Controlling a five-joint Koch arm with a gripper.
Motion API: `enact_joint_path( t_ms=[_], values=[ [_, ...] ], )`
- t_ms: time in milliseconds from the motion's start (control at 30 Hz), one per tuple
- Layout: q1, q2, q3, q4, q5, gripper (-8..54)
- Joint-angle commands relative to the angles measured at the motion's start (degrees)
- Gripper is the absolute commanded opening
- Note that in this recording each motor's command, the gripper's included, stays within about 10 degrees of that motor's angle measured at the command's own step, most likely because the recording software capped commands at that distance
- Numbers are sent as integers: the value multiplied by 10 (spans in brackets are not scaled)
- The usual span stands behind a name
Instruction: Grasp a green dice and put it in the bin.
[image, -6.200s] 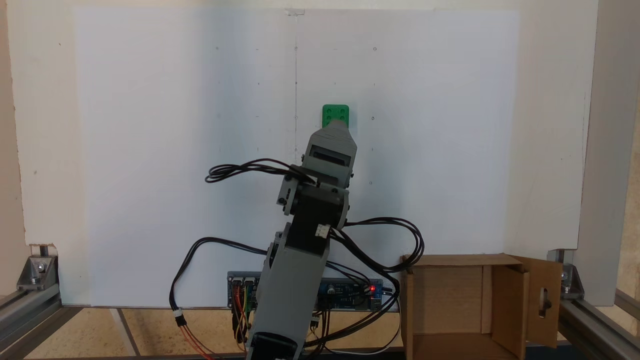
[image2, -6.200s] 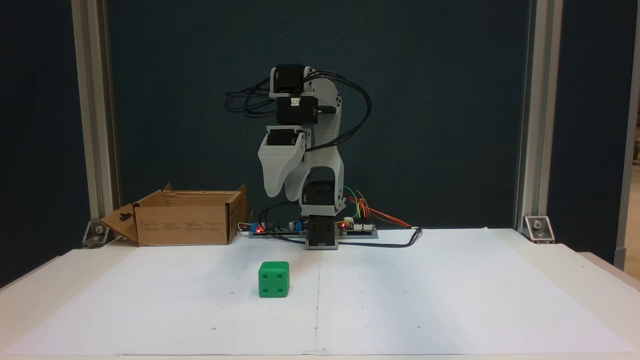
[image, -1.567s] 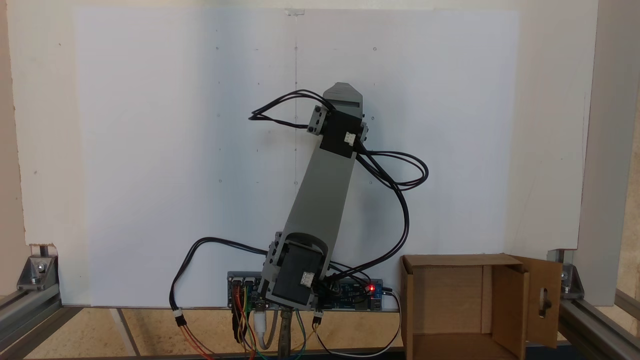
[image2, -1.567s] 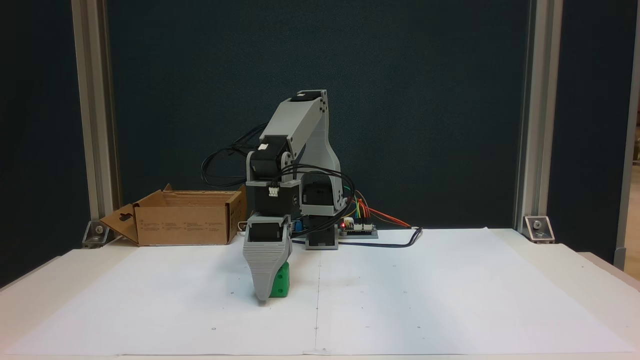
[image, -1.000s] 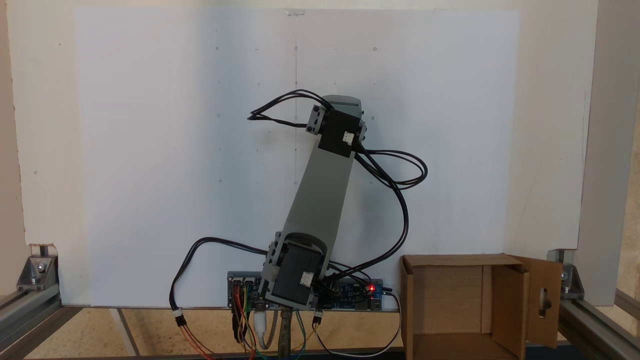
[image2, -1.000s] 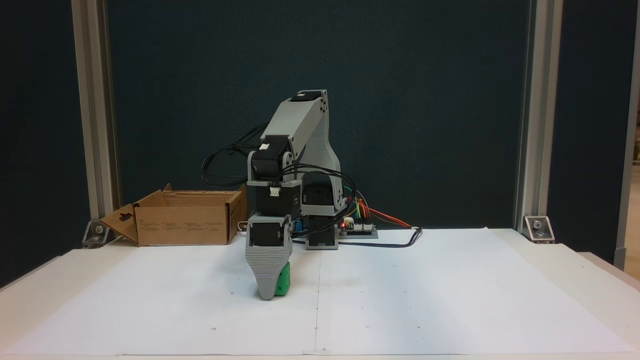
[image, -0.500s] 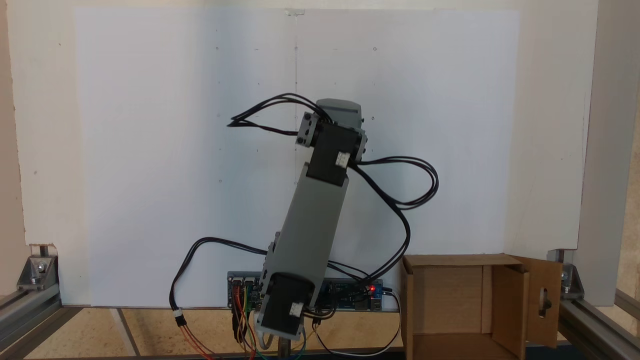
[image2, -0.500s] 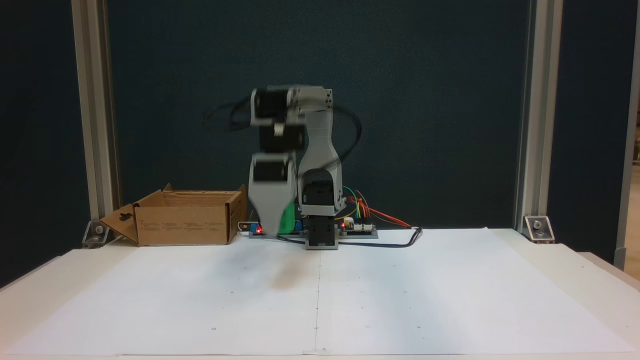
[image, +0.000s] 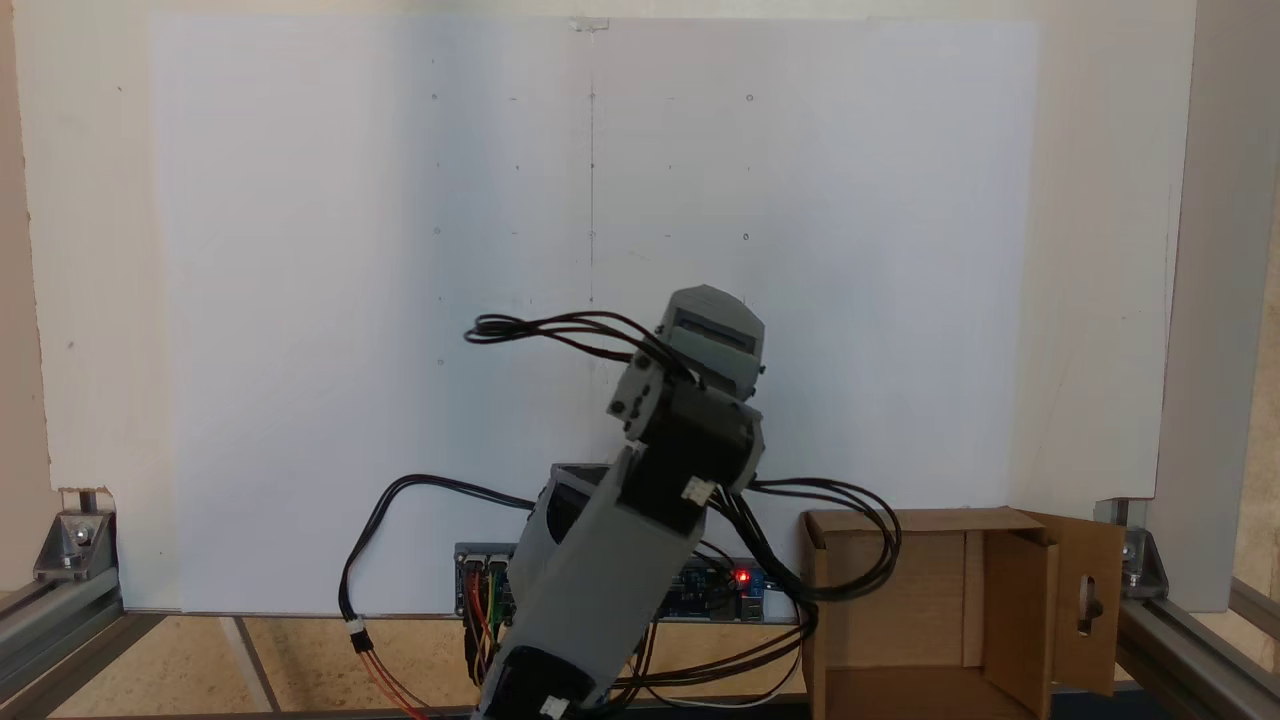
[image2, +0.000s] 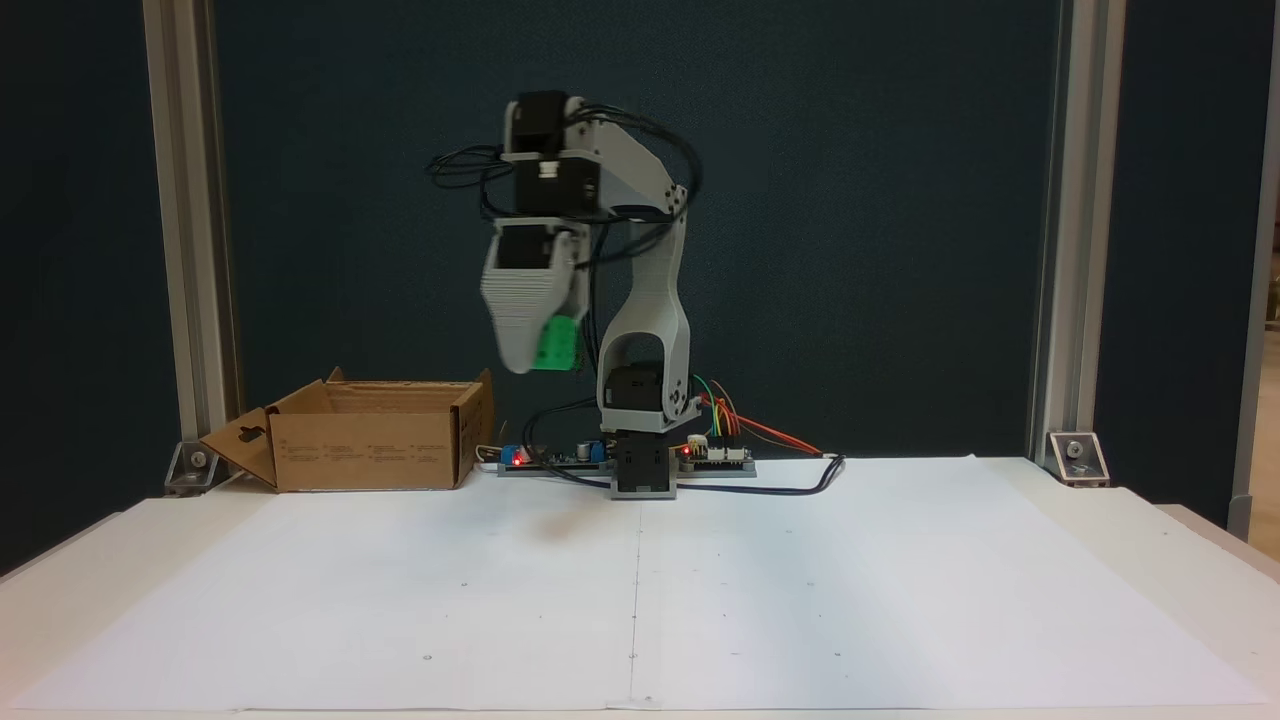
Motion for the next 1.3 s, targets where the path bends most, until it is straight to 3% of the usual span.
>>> enact_joint_path(
  t_ms=[0, 333, 600, 967, 1133, 1200, 1267],
  values=[
    [85, 18, -32, -15, -4, 114],
    [473, 18, -51, -167, -117, 114],
    [693, -41, -51, -200, -212, 114],
    [770, -224, -51, -276, -265, 114],
    [772, -255, -50, -343, -277, 114],
    [773, -269, -50, -360, -276, 316],
    [779, -279, -50, -371, -275, 370]
  ],
)
